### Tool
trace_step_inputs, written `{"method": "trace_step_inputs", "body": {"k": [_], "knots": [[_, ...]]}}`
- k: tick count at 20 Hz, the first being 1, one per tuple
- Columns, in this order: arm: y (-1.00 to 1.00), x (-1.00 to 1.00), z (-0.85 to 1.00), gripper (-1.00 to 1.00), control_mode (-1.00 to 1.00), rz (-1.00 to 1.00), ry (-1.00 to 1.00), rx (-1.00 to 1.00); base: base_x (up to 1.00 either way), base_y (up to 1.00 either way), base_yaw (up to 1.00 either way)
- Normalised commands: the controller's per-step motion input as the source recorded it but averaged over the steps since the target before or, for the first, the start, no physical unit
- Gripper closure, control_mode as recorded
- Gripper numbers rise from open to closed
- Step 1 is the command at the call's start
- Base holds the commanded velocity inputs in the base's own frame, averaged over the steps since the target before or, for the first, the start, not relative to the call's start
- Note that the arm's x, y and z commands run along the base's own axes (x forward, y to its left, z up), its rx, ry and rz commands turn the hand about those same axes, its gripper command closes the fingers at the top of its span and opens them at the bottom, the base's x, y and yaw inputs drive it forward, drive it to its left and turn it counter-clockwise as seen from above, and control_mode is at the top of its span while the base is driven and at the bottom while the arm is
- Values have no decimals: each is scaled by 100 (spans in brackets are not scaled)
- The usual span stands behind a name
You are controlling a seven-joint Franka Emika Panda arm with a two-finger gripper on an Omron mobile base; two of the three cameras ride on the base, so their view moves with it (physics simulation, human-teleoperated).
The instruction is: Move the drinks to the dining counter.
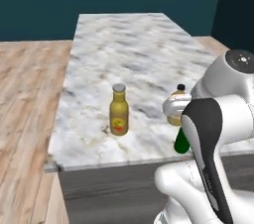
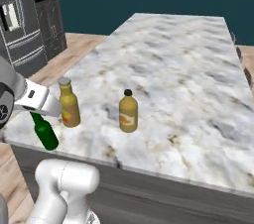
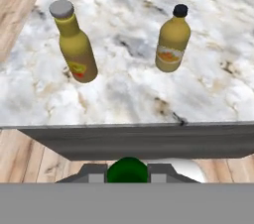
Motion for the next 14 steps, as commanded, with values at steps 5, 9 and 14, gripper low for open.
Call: {"method": "trace_step_inputs", "body": {"k": [5, 9, 14], "knots": [[0, 0, 0, 100, 100, 0, 0, 0, 69, -48, 36], [0, 0, 0, 100, 100, 0, 0, 0, 50, -52, 32], [0, 0, 0, 100, 100, 0, 0, 0, 78, -38, 29]]}}
